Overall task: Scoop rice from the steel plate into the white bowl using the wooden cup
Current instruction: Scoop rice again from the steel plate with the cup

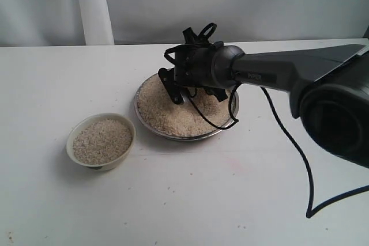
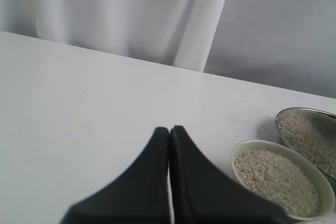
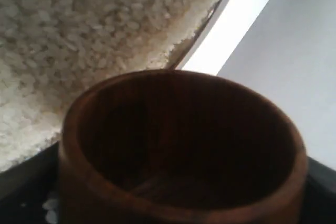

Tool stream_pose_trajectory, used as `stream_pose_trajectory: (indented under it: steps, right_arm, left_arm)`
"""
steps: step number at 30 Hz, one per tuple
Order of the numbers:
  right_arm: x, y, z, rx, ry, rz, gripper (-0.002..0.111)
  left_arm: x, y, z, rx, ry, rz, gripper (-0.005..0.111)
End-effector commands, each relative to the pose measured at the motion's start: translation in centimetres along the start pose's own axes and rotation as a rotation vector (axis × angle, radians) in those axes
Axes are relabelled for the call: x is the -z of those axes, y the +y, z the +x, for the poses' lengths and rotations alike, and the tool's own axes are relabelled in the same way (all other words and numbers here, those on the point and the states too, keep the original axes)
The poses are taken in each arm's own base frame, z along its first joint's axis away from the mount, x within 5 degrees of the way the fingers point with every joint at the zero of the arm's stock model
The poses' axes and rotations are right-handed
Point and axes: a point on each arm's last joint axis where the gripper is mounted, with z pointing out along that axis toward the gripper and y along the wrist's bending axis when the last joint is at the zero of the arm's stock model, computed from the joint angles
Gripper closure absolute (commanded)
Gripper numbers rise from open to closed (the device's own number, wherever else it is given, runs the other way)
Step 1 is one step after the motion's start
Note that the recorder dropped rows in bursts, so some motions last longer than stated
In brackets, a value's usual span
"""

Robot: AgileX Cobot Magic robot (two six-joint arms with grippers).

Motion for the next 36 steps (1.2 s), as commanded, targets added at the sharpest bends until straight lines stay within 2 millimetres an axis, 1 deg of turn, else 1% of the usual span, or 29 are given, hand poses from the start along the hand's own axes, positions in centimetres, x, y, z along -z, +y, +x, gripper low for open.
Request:
stream_pose_trajectory:
  steps: [1, 7, 13, 16, 20, 25, 31, 36]
  right_arm:
    - [-0.2, -0.4, 0.1, 0.080, 0.038, 0.047, 0.108]
    - [-0.9, 0.3, -0.5, 0.111, 0.050, 0.037, 0.108]
    - [-1.6, 1.7, -2.6, 0.144, 0.026, 0.022, 0.108]
    - [-1.1, 1.7, -3.7, 0.132, -0.013, 0.038, 0.108]
    - [-0.8, 1.8, -4.2, 0.124, -0.030, 0.036, 0.108]
    - [-0.8, 2.2, -4.6, 0.054, -0.079, -0.014, 0.108]
    - [-0.8, 2.4, -4.7, -0.072, -0.084, -0.038, 0.108]
    - [-1.0, 2.9, -4.9, -0.172, -0.139, -0.106, 0.108]
  left_arm:
    - [0.0, 0.0, 0.0, 0.003, 0.000, 0.005, 0.107]
    - [0.0, 0.0, 0.0, 0.003, 0.000, 0.005, 0.107]
    - [0.0, 0.0, 0.0, 0.003, 0.000, 0.005, 0.107]
    - [0.0, 0.0, 0.0, 0.003, 0.000, 0.005, 0.107]
    - [0.0, 0.0, 0.0, 0.003, 0.000, 0.005, 0.107]
    - [0.0, 0.0, 0.0, 0.003, 0.000, 0.005, 0.107]
    - [0.0, 0.0, 0.0, 0.003, 0.000, 0.005, 0.107]
    - [0.0, 0.0, 0.0, 0.003, 0.000, 0.005, 0.107]
